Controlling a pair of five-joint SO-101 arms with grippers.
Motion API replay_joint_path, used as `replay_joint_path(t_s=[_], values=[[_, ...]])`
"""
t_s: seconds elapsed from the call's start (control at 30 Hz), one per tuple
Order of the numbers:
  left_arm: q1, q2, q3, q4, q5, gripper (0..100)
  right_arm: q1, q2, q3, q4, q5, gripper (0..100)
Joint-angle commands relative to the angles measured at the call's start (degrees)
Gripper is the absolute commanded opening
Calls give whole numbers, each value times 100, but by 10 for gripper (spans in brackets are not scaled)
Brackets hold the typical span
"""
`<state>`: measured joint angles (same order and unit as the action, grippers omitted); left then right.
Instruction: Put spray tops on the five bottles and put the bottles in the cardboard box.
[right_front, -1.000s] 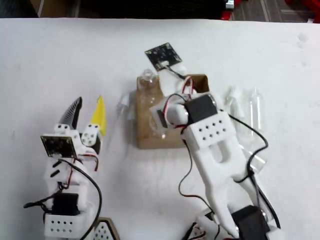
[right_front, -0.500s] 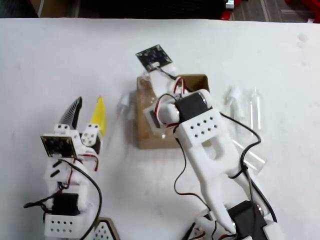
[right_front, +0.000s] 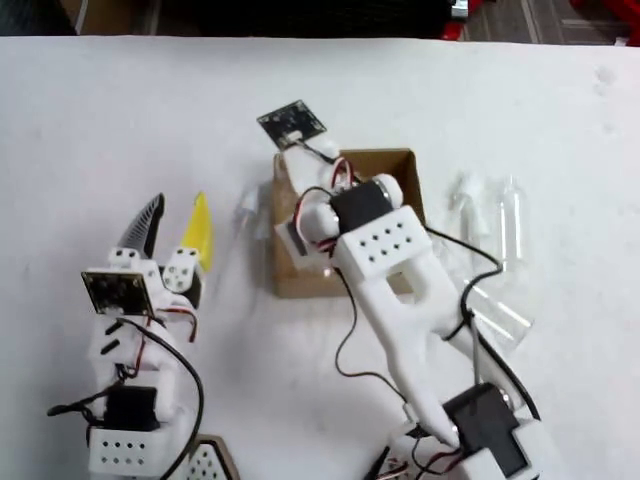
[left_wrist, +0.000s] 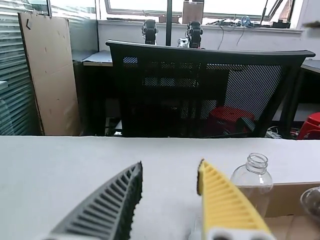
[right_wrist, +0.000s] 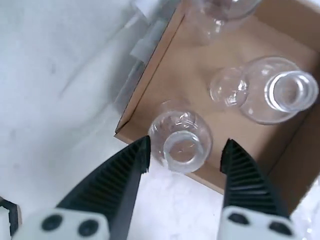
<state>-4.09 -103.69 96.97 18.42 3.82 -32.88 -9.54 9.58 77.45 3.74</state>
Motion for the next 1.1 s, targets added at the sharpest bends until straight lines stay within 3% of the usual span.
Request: replay_joint_path(t_s=[0.0,0.47,0.67,1.07], values=[[-84,-101,0,9,-79,166,-4,75,-202,-119,-62,176],[-84,-101,0,9,-79,166,13,110,-343,-110,-18,128],[-84,-101,0,9,-79,166,4,92,-343,-110,-9,18],[-84,-101,0,9,-79,166,-92,119,-343,-119,0,21]])
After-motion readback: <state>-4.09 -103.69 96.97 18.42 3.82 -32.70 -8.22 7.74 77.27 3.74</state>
